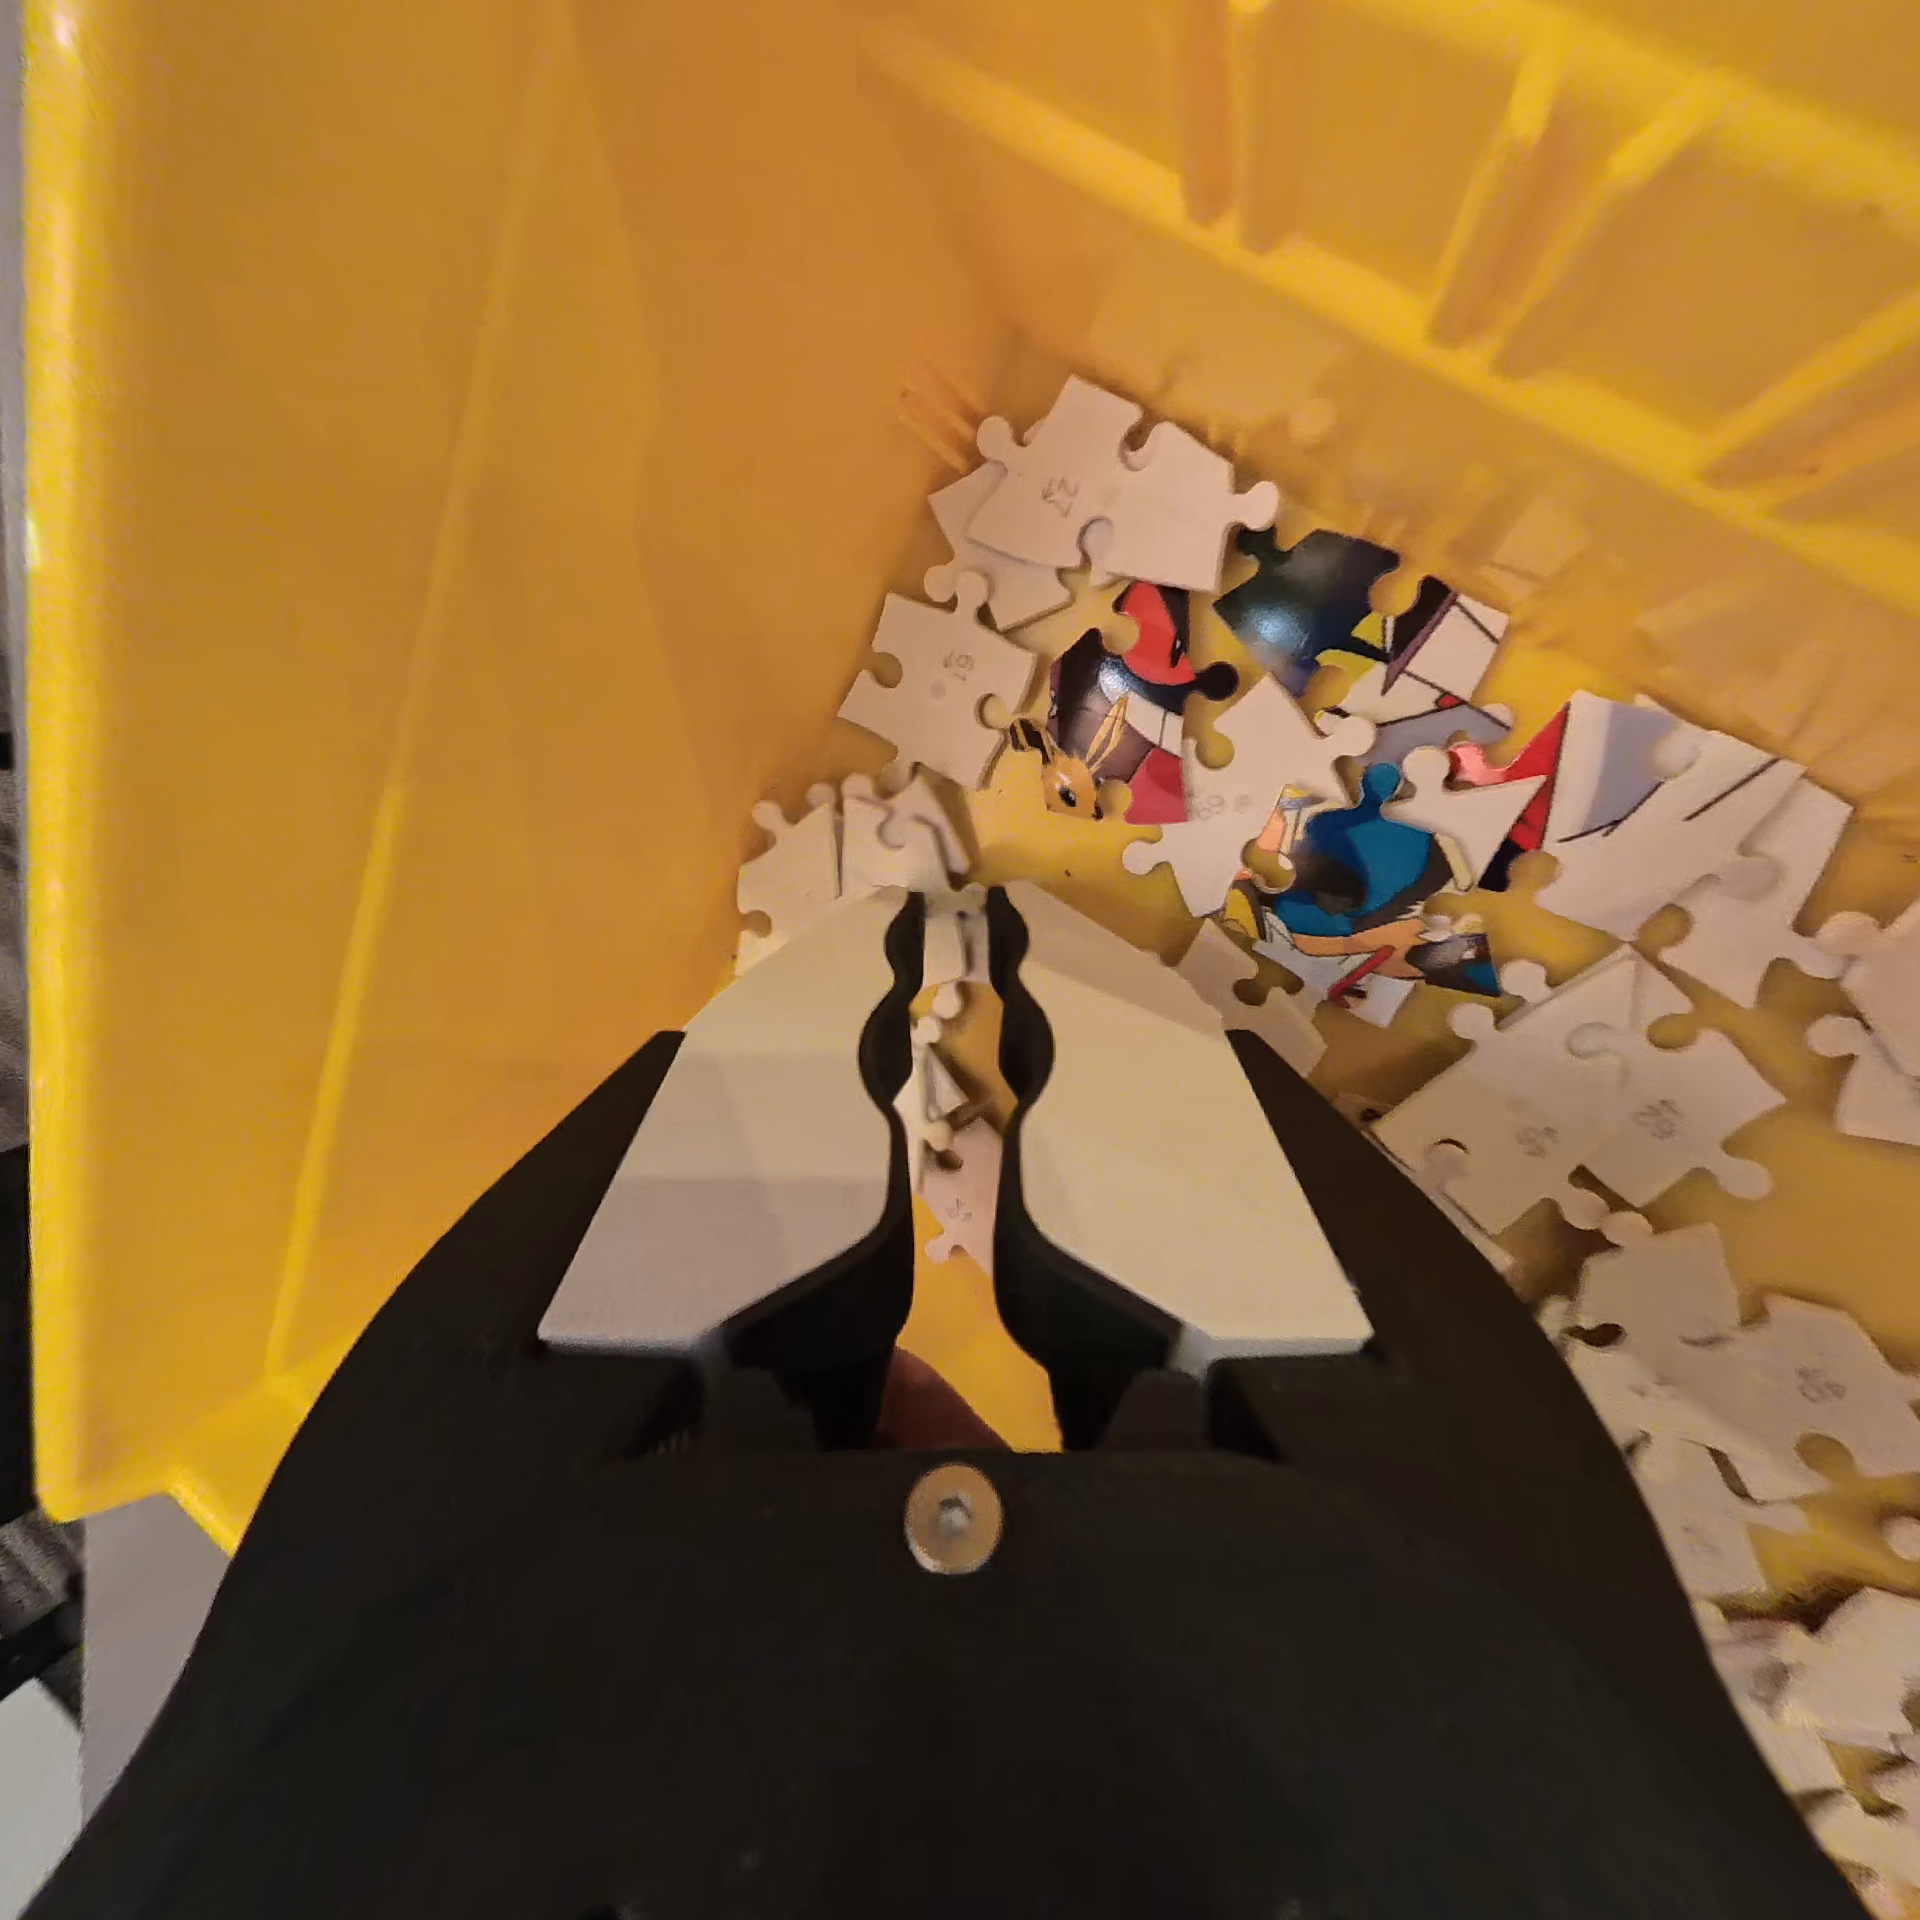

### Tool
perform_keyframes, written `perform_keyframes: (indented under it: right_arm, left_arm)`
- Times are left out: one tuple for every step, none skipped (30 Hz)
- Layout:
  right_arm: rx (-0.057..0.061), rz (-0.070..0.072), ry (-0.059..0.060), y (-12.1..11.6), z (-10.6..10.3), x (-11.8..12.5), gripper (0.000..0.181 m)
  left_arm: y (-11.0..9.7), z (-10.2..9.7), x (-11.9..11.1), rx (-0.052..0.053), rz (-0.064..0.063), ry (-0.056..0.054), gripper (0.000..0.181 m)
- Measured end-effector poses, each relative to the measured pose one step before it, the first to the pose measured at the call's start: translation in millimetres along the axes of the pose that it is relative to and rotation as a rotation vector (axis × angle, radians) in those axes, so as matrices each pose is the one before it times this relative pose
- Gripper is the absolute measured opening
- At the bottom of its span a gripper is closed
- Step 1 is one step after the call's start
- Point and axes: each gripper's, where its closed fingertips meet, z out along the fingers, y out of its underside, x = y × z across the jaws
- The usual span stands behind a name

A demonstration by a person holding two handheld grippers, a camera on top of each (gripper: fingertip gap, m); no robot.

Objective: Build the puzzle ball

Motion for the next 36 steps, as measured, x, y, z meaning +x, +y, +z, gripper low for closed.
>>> perform_keyframes:
  right_arm:
    - [0.0006,0.0001,0.0000,-0.04,-0.03,-0.05,0.004]
    - [0.0006,0.0004,-0.0004,0.02,-0.12,0.03,0.004]
    - [0.0004,0.0006,-0.0006,-0.03,-0.01,-0.04,0.004]
    - [0.0009,0.0007,-0.0004,-0.12,-0.14,0.03,0.004]
    - [0.0010,0.0005,-0.0003,-0.04,-0.09,0.04,0.004]
    - [0.0009,0.0002,0.0001,-0.10,-0.18,0.00,0.004]
    - [0.0010,0.0003,0.0001,-0.05,-0.09,0.12,0.004]
    - [0.0008,0.0008,0.0000,-0.10,-0.15,0.07,0.004]
    - [0.0009,0.0004,0.0001,-0.06,-0.05,0.02,0.004]
    - [0.0007,0.0002,-0.0001,-0.12,-0.12,0.02,0.004]
    - [0.0000,0.0003,-0.0003,0.03,-0.04,0.02,0.004]
    - [-0.0004,0.0001,-0.0005,0.15,0.02,-0.08,0.004]
    - [0.0000,0.0003,-0.0002,0.03,-0.04,0.04,0.004]
    - [0.0007,0.0003,0.0001,-0.15,-0.05,0.09,0.004]
    - [0.0003,0.0000,0.0003,0.01,-0.06,-0.01,0.004]
    - [-0.0004,-0.0001,0.0001,0.14,0.02,0.01,0.005]
    - [-0.0003,0.0001,0.0000,0.00,0.06,0.04,0.005]
    - [0.0005,0.0001,0.0002,-0.12,-0.09,-0.02,0.004]
    - [0.0010,-0.0002,0.0004,-0.02,-0.13,0.05,0.004]
    - [0.0001,-0.0001,-0.0001,-0.01,0.00,0.00,0.004]
    - [-0.0009,0.0002,-0.0006,0.04,0.09,0.01,0.005]
    - [0.0000,0.0001,-0.0004,-0.01,0.00,-0.06,0.005]
    - [0.0013,0.0002,0.0000,-0.15,-0.15,-0.03,0.004]
    - [0.0008,0.0001,0.0001,-0.04,-0.06,0.04,0.004]
    - [-0.0001,-0.0005,0.0001,-0.01,0.03,-0.04,0.004]
    - [-0.0003,-0.0003,0.0001,0.01,0.02,-0.04,0.004]
    - [0.0003,-0.0001,0.0001,0.00,-0.05,-0.03,0.004]
    - [0.0005,0.0002,-0.0001,-0.01,-0.08,0.01,0.004]
    - [0.0001,0.0003,-0.0002,-0.14,0.03,0.00,0.005]
    - [-0.0003,-0.0001,-0.0001,0.12,0.03,-0.01,0.005]
    - [-0.0002,-0.0004,0.0001,0.00,0.03,-0.05,0.005]
    - [-0.0001,-0.0001,0.0001,0.01,0.00,0.03,0.005]
    - [0.0002,0.0000,0.0000,-0.12,-0.03,0.00,0.005]
    - [0.0001,0.0002,-0.0002,-0.01,0.00,-0.04,0.005]
    - [-0.0003,0.0003,-0.0001,0.00,0.05,0.02,0.005]
    - [-0.0005,0.0002,-0.0002,-0.01,0.11,0.07,0.005]
  left_arm:
    - [0.57,0.47,-1.68,-0.0007,0.0006,-0.0146,0.011]
    - [0.80,0.51,-1.82,-0.0021,0.0057,-0.0160,0.010]
    - [1.16,0.45,-2.00,-0.0067,0.0107,-0.0188,0.009]
    - [1.33,0.19,-1.58,-0.0071,0.0137,-0.0168,0.008]
    - [1.26,0.05,-1.31,-0.0056,0.0124,-0.0132,0.008]
    - [0.87,-0.39,-1.12,-0.0011,0.0054,-0.0106,0.007]
    - [-0.07,-0.86,-0.64,0.0058,-0.0030,-0.0035,0.006]
    - [-0.02,-0.96,-0.57,0.0073,-0.0062,-0.0016,0.006]
    - [0.57,-0.88,-0.97,0.0027,-0.0026,-0.0051,0.005]
    - [0.40,-1.16,-1.63,0.0026,-0.0021,-0.0095,0.005]
    - [-0.26,-1.43,-1.39,0.0064,-0.0055,-0.0061,0.004]
    - [0.02,-1.39,-0.88,0.0044,-0.0070,-0.0003,0.004]
    - [-0.01,-1.40,-0.79,0.0038,-0.0064,0.0008,0.003]
    - [-1.11,-1.57,-0.86,0.0106,-0.0068,0.0002,0.002]
    - [-0.81,-1.48,-1.13,0.0093,-0.0066,-0.0018,0.002]
    - [-0.01,-1.04,-1.03,0.0030,-0.0038,-0.0021,0.002]
    - [0.23,-0.70,-0.55,-0.0005,0.0003,-0.0007,0.002]
    - [-0.15,-1.06,-0.59,0.0026,-0.0004,-0.0027,0.002]
    - [-0.25,-1.36,-0.76,0.0037,-0.0060,-0.0004,0.002]
    - [0.53,-1.02,-0.65,0.0000,-0.0050,0.0010,0.002]
    - [0.27,-1.23,-1.60,0.0020,-0.0004,-0.0068,0.002]
    - [-0.98,-1.58,-1.75,0.0098,-0.0037,-0.0085,0.002]
    - [-0.72,-1.69,-1.09,0.0060,-0.0100,-0.0009,0.002]
    - [0.37,-1.36,-1.50,-0.0017,-0.0098,-0.0033,0.002]
    - [-0.61,-1.86,-2.00,0.0045,-0.0008,-0.0104,0.002]
    - [-1.12,-1.99,-1.25,0.0075,-0.0004,-0.0062,0.002]
    - [-0.02,-1.41,-0.38,-0.0024,-0.0032,0.0000,0.002]
    - [0.22,-1.33,-1.10,-0.0028,0.0014,-0.0055,0.002]
    - [-0.30,-1.24,-1.04,0.0015,0.0014,-0.0058,0.002]
    - [0.11,-1.17,0.08,-0.0005,-0.0044,0.0031,0.002]
    - [0.04,-1.45,-0.32,0.0013,-0.0037,-0.0006,0.002]
    - [0.05,-1.64,-0.87,0.0003,-0.0006,-0.0052,0.002]
    - [0.08,-2.02,-0.58,0.0014,0.0004,-0.0041,0.002]
    - [-0.79,-2.76,-0.45,0.0057,-0.0015,-0.0045,0.002]
    - [-1.28,-3.50,-0.47,0.0095,-0.0040,-0.0040,0.002]
    - [-1.22,-3.54,0.10,0.0083,-0.0038,-0.0023,0.002]
